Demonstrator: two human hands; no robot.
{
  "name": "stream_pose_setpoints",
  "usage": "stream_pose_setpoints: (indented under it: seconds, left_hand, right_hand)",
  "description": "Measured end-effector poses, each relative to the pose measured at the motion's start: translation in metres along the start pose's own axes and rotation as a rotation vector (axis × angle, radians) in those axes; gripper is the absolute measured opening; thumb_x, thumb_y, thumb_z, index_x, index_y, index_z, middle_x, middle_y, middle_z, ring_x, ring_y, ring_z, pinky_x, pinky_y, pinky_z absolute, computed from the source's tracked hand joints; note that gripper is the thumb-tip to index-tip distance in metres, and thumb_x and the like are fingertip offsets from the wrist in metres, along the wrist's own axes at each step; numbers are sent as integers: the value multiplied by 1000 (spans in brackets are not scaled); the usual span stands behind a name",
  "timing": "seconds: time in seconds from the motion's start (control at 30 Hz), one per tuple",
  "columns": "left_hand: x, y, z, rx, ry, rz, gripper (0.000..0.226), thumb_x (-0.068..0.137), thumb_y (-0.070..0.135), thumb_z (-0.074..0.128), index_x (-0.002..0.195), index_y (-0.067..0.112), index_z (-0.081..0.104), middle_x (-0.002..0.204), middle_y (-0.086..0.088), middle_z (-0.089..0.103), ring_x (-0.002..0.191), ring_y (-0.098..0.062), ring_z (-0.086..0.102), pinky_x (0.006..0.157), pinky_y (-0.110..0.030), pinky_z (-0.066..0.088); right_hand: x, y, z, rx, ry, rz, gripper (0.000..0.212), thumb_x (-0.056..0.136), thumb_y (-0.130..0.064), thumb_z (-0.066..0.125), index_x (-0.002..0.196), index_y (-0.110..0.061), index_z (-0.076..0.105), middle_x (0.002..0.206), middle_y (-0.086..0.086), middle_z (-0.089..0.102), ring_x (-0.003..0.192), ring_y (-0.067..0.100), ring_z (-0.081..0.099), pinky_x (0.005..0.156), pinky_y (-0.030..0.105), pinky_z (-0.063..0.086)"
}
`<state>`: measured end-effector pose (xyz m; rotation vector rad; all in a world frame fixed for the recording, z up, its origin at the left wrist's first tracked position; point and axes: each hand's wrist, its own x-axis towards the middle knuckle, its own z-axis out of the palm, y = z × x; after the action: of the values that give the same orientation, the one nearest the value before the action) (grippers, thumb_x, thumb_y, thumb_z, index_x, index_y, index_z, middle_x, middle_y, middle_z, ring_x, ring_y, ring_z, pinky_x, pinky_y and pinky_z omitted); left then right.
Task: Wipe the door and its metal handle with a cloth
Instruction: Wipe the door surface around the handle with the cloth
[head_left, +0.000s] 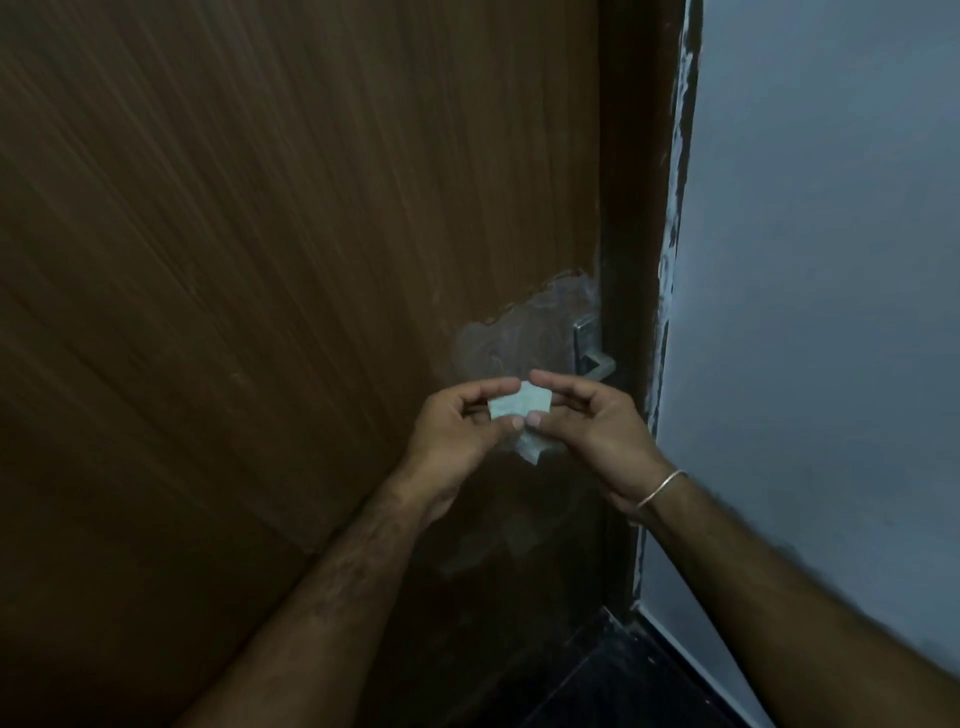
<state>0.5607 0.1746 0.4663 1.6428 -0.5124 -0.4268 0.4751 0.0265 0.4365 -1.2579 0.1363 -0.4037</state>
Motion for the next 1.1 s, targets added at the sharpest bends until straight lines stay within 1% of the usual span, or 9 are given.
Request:
stream_pose_setpoints:
  seconds: [0.13,0.27,0.37,0.47,0.57,0.67,0.77,0.93,1.1]
  left_hand:
    - [7,1,1,316,47,-5,43,85,7,74,123,24,66,118,8,68,101,-9,68,80,-24,60]
    - [17,0,6,622,199,3,15,87,21,73,99,29,69,102,10,63,86,-2,60,66,-11,45]
    - [26,1,2,678,235,38,11,85,24,75,81,30,67,89,10,59,74,-2,57,55,-9,39]
    - [34,10,-2,653,151,16,12,88,22,71,81,30,65,79,12,67,67,0,62,49,-9,42]
    - [40,30,-8,886,180,131,12,90,22,69,93,30,62,92,14,64,85,-4,61,69,-16,46]
    - [51,55,-26,1344,252,567,21,91,21,63,112,22,65,114,1,63,111,-19,54,93,-33,42]
    - [64,74,-44,1619,296,844,38,90,17,59,128,14,62,143,-9,54,141,-28,39,117,-51,26]
    - [80,76,-66,1891,228,876,58,94,29,52,148,11,40,164,-10,23,153,-30,13,120,-52,3]
    - [85,69,-75,1936,261,966,62,94,23,55,151,12,34,165,-10,21,153,-30,13,121,-49,4]
  right_hand:
    - [8,0,3,-510,68,-96,39,84,-8,72,116,-29,65,100,-9,67,90,6,67,69,13,54]
    - [19,7,9,-865,138,-257,8,89,-16,66,97,-20,67,103,-7,54,94,1,50,80,11,40]
    - [22,16,9,-487,80,-126,8,90,-12,64,98,-13,64,112,-1,59,99,6,59,89,23,51]
    - [24,26,12,15,3,68,22,88,-10,67,110,-13,64,107,7,71,95,18,71,78,31,60]
    - [47,24,17,215,340,141,17,88,-5,66,105,-7,67,97,12,73,83,21,74,63,23,57]
    - [85,8,24,10,669,-37,14,84,-6,70,97,-12,69,91,3,70,80,16,69,63,20,54]
    - [110,-6,48,-411,646,-402,14,83,-11,69,93,-19,66,100,-4,62,90,7,58,76,21,51]
    - [101,35,87,-680,356,-705,20,91,-13,62,109,-5,67,117,9,59,112,15,53,100,27,43]
    - [121,29,84,-513,563,-651,9,90,-3,61,97,-5,66,102,6,59,93,10,56,83,33,51]
